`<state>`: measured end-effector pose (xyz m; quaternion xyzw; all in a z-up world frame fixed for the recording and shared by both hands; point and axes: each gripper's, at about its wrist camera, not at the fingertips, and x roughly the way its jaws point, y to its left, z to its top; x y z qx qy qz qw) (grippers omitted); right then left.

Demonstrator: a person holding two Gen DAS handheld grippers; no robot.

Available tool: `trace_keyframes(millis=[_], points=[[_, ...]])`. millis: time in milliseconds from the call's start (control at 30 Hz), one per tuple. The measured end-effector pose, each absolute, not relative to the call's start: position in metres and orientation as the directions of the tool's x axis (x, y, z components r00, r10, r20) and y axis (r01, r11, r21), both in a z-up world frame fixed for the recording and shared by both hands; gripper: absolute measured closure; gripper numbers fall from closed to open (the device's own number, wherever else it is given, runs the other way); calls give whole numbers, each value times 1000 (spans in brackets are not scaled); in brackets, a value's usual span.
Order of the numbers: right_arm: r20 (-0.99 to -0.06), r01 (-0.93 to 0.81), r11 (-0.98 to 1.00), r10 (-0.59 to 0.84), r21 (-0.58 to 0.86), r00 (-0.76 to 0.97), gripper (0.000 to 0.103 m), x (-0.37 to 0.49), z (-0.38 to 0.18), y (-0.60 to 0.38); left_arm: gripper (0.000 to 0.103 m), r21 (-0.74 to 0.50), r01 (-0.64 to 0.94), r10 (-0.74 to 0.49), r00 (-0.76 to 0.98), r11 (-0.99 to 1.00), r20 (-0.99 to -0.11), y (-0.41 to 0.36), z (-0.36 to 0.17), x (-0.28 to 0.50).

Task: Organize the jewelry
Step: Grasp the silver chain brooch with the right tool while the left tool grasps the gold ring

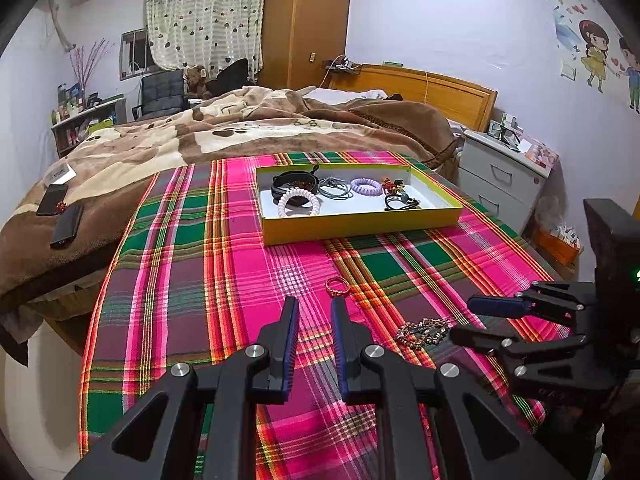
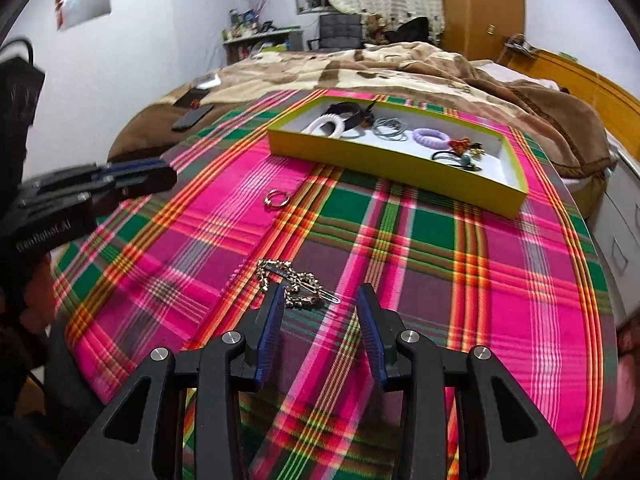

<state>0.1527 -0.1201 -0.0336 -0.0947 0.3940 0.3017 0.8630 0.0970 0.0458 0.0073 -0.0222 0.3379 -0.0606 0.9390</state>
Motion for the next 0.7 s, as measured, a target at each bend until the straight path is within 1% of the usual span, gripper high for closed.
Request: trace_keyframes(millis=[267,400,433,467,533,700], points=[[-774,-665,746,397,-41,493,63,157,-46,-96,88,-90,98,-133,757,991,-640,47,4,101],[-782,-646,763,399,-4,478,63,165,-48,-97,88,-92,98,-134,752,991,-645,47,2,104],[-784,-627,779,389,0,483,64,168,-48,-99,88,-93,97,-134,751,991,-646,47,2,105],[-785,-612,791,384,7,486,72,170,-49,-101,88,-95,96,-135,750,991,-648,47,1,106],[-785,-590,807,379,22,490,77,173,-48,-105,88,-98,96,-136,747,991,-651,48,0,108],[-782,-571,821,374,28,499,77,173,-47,-109,88,-106,100,-145,735,989,-662,46,-4,114]])
